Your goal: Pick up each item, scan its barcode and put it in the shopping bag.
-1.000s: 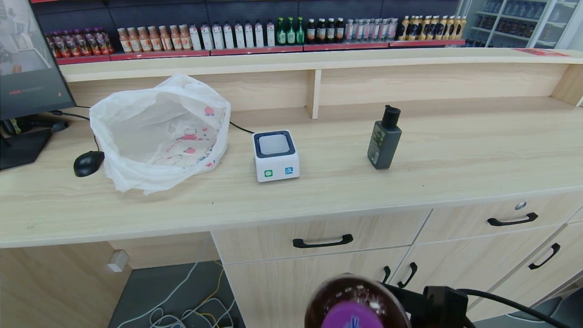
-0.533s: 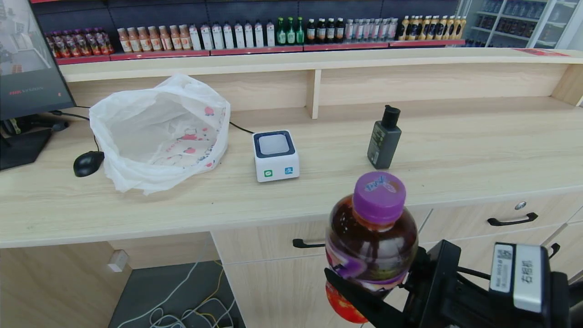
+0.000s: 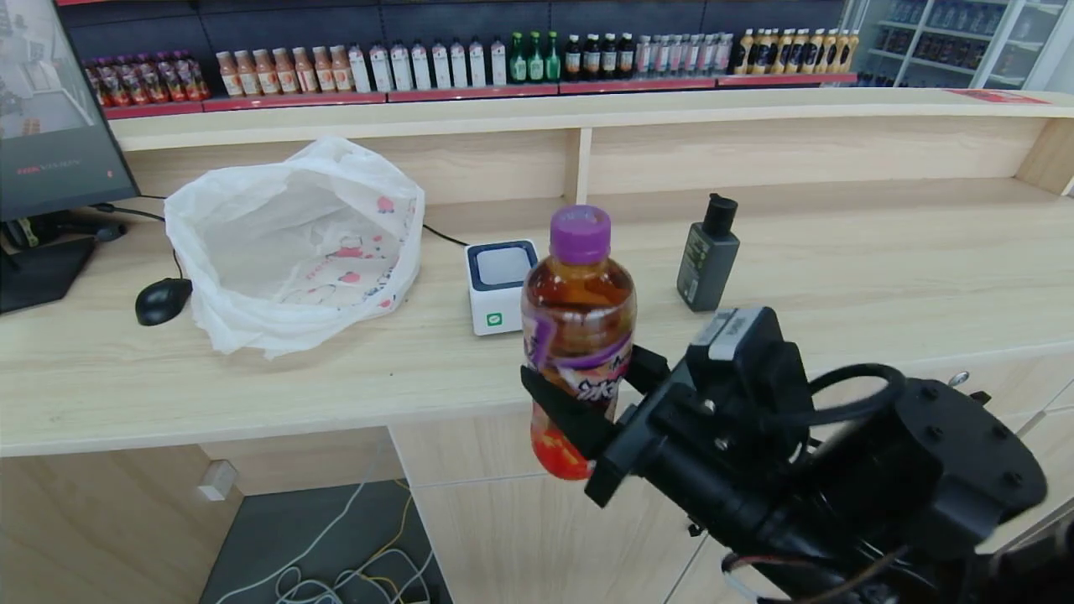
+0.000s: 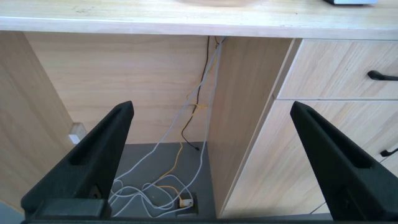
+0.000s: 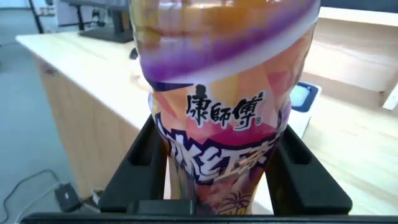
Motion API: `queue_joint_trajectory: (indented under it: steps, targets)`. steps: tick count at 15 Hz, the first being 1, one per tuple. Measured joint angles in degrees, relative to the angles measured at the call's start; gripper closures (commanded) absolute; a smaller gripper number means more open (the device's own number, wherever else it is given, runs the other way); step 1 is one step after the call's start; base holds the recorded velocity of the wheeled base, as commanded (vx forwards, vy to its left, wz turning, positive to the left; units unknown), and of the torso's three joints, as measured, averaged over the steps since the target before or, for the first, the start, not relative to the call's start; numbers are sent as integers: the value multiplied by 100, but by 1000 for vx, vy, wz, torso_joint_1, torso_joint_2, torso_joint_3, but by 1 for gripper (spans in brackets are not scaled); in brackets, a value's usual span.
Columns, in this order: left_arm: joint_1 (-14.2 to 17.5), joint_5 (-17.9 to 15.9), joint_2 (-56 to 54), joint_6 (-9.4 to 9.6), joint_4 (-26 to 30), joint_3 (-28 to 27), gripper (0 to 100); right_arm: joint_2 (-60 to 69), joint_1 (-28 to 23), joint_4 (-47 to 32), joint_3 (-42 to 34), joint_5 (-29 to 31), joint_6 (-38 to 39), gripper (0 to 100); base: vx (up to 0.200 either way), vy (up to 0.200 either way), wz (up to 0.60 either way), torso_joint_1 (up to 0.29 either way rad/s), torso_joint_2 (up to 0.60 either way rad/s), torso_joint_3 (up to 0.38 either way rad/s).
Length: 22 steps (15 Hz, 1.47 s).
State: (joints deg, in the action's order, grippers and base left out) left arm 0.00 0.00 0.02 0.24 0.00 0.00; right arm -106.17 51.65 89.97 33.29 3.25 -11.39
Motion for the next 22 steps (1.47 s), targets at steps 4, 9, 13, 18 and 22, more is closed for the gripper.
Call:
queue_joint_trajectory:
  steps: [4, 9, 13, 18, 22]
  targets:
    - [0, 0, 0, 0, 0, 0, 0, -469, -667, -6, 896, 112, 562, 100, 0, 0, 0, 0, 0, 0]
    - [0, 0, 0, 0, 0, 0, 0, -391, -1114, -9, 987, 807, 813, 100, 0, 0, 0, 0, 0, 0]
    - [0, 0, 0, 2, 0, 0, 0, -105, -1324, -6, 850, 834, 978, 100, 0, 0, 0, 0, 0, 0]
    - [0, 0, 0, 7, 2, 0, 0, 24, -1464, -5, 797, 846, 989, 100, 0, 0, 0, 0, 0, 0]
    - [-2, 0, 0, -13, 2, 0, 0, 63, -1510, -9, 827, 851, 1073, 100, 0, 150, 0, -3, -1, 2]
